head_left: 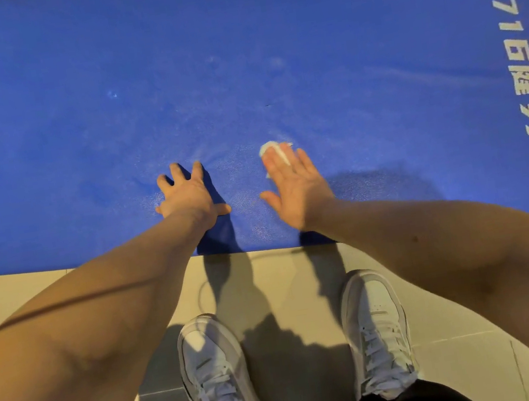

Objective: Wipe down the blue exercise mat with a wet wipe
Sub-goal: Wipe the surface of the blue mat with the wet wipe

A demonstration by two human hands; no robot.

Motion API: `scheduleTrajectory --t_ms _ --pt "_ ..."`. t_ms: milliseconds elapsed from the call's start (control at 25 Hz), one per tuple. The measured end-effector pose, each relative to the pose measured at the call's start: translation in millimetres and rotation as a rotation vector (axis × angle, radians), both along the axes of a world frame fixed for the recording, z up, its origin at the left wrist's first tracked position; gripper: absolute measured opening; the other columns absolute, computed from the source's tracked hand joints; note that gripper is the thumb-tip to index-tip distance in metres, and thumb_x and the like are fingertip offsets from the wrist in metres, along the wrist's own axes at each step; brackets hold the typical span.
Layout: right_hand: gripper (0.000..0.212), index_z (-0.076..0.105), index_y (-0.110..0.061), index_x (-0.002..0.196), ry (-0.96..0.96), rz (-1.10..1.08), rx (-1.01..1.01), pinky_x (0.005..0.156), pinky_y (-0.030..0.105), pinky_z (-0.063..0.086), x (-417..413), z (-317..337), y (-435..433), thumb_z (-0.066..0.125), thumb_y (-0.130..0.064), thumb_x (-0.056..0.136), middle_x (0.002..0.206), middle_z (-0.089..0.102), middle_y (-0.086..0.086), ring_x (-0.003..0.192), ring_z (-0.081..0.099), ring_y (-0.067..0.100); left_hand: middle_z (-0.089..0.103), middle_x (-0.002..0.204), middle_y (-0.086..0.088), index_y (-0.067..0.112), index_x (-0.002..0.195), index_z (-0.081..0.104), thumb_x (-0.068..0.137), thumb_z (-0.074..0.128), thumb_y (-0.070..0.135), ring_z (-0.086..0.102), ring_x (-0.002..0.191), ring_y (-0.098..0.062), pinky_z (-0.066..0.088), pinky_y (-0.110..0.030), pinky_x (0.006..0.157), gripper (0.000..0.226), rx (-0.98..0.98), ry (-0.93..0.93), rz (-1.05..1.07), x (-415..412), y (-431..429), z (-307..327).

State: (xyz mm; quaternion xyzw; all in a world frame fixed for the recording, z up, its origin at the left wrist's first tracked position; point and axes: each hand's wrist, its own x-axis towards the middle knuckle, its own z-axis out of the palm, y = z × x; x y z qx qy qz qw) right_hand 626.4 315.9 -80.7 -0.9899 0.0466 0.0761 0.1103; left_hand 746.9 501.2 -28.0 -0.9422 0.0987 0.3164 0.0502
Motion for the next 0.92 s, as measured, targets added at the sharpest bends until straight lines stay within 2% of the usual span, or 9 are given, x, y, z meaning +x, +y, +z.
scheduleTrajectory --t_ms 160,240,280,440,560,680,760,840,920 --pt "0.079 0.011 -0.01 0.157 0.128 -0.372 -0.063 0.123 0.051 0.008 4.5 5.0 -40.7 0.035 -0.056 0.098 0.164 0.012 0.007 0.15 0.008 0.038 0.003 0.161 -0.003 0.035 0.158 0.009 0.074 0.081 0.059 0.004 0.147 -0.039 0.046 -0.062 0.1 0.113 0.001 0.007 0.004 1.0 -0.1 0.2" --pt "0.08 0.009 -0.006 0.157 0.135 -0.412 -0.11 0.122 0.052 0.008 15.7 8.7 -24.8 0.028 -0.058 0.098 0.163 0.01 0.012 0.149 0.006 0.041 0.005 0.159 -0.004 0.035 0.156 0.013 0.073 0.082 0.06 0.007 0.146 -0.039 0.048 -0.061 0.098 0.111 0.003 0.007 0.002 2.1 -1.2 1.1" --pt "0.08 0.007 -0.006 0.157 0.144 -0.361 -0.087 0.122 0.051 0.007 21.0 10.3 -10.5 0.027 -0.058 0.099 0.163 0.008 0.013 0.149 0.004 0.041 0.007 0.158 -0.005 0.034 0.154 0.017 0.071 0.083 0.06 0.009 0.144 -0.04 0.049 -0.06 0.096 0.109 0.004 0.011 0.003 2.8 -2.0 1.6" --pt "0.076 0.009 -0.006 0.158 0.131 0.075 0.016 0.123 0.049 0.005 30.4 10.1 56.1 0.034 -0.05 0.101 0.165 0.006 0.012 0.152 0.0 0.038 0.01 0.153 -0.006 0.034 0.149 0.02 0.063 0.086 0.064 0.013 0.14 -0.04 0.052 -0.058 0.093 0.112 0.033 0.037 0.013 7.2 -5.9 0.7" --pt "0.071 0.008 -0.01 0.159 0.101 0.182 0.017 0.124 0.048 0.005 33.5 9.9 40.8 0.034 -0.045 0.102 0.166 0.007 0.006 0.153 0.003 0.03 0.01 0.152 -0.007 0.034 0.146 0.022 0.063 0.086 0.063 0.013 0.14 -0.04 0.052 -0.058 0.093 0.109 0.035 0.033 0.017 7.6 -6.3 0.6" --pt "0.072 0.006 -0.012 0.159 0.118 -0.022 -0.012 0.124 0.046 0.003 41.0 9.7 -15.4 0.036 -0.045 0.102 0.166 0.007 0.005 0.153 0.003 0.028 0.011 0.152 -0.007 0.034 0.145 0.023 0.066 0.087 0.059 0.014 0.14 -0.04 0.052 -0.057 0.092 0.105 0.033 0.039 0.027 7.7 -6.0 1.8" --pt "0.073 0.001 -0.011 0.159 0.218 -0.225 -0.085 0.124 0.047 -0.002 49.1 14.8 -46.5 0.028 -0.05 0.103 0.167 0.0 0.005 0.153 -0.002 0.029 0.01 0.153 -0.007 0.033 0.146 0.022 0.066 0.087 0.059 0.014 0.14 -0.04 0.052 -0.058 0.092 0.107 0.04 0.047 0.023 8.3 -6.2 3.0" --pt "0.075 -0.005 -0.008 0.158 0.298 -0.371 -0.161 0.123 0.049 -0.004 59.4 15.3 -45.1 0.018 -0.053 0.102 0.166 -0.005 0.009 0.152 -0.007 0.034 0.011 0.152 -0.008 0.033 0.146 0.022 0.065 0.087 0.06 0.015 0.139 -0.04 0.051 -0.058 0.093 0.107 0.036 0.049 0.018 9.0 -7.4 3.3" --pt "0.077 -0.006 -0.006 0.157 0.292 -0.371 -0.151 0.123 0.051 -0.002 66.4 18.0 -16.2 0.016 -0.055 0.102 0.166 -0.006 0.013 0.151 -0.009 0.039 0.012 0.151 -0.008 0.032 0.145 0.023 0.065 0.088 0.06 0.016 0.138 -0.04 0.052 -0.058 0.092 0.106 0.034 0.044 0.023 8.6 -7.4 3.0"
